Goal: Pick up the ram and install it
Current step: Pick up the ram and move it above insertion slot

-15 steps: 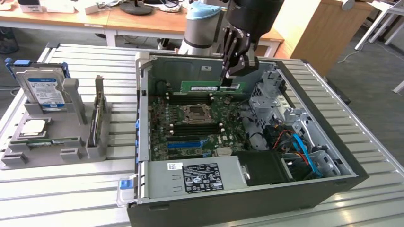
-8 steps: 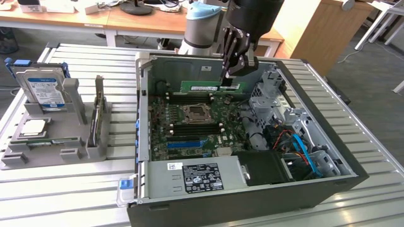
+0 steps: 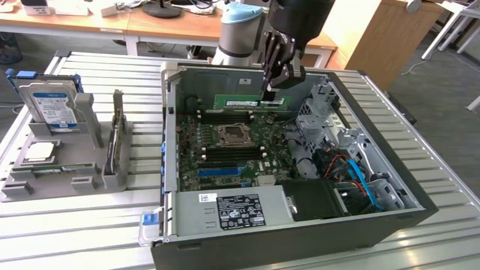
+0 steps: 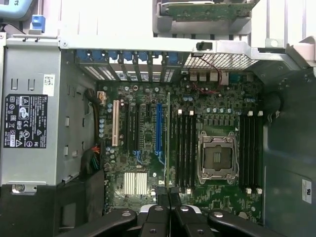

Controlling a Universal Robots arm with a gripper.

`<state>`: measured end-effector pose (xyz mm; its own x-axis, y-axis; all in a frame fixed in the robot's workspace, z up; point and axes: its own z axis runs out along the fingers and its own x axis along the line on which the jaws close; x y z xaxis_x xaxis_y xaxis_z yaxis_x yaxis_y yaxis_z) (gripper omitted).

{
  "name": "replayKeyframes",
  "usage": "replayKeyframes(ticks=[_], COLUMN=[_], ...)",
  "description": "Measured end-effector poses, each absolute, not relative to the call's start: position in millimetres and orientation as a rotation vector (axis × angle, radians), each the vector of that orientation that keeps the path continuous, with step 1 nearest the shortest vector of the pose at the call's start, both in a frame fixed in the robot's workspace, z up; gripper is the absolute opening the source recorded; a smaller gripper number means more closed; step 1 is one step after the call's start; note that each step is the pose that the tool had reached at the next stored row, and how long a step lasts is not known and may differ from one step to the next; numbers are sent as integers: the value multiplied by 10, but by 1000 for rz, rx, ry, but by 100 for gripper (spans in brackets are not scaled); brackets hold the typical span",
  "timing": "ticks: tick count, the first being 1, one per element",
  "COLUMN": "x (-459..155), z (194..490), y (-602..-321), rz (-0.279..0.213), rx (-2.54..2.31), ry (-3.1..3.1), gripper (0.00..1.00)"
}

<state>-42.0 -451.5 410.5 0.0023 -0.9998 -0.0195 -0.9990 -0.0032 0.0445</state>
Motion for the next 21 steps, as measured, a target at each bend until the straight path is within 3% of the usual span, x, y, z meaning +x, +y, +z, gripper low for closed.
replayKeyframes(ticks=[21], x=[-420], z=[4059], y=[-4320], rz=[-78], rx=[2214], ry=[-2208], gripper=[12])
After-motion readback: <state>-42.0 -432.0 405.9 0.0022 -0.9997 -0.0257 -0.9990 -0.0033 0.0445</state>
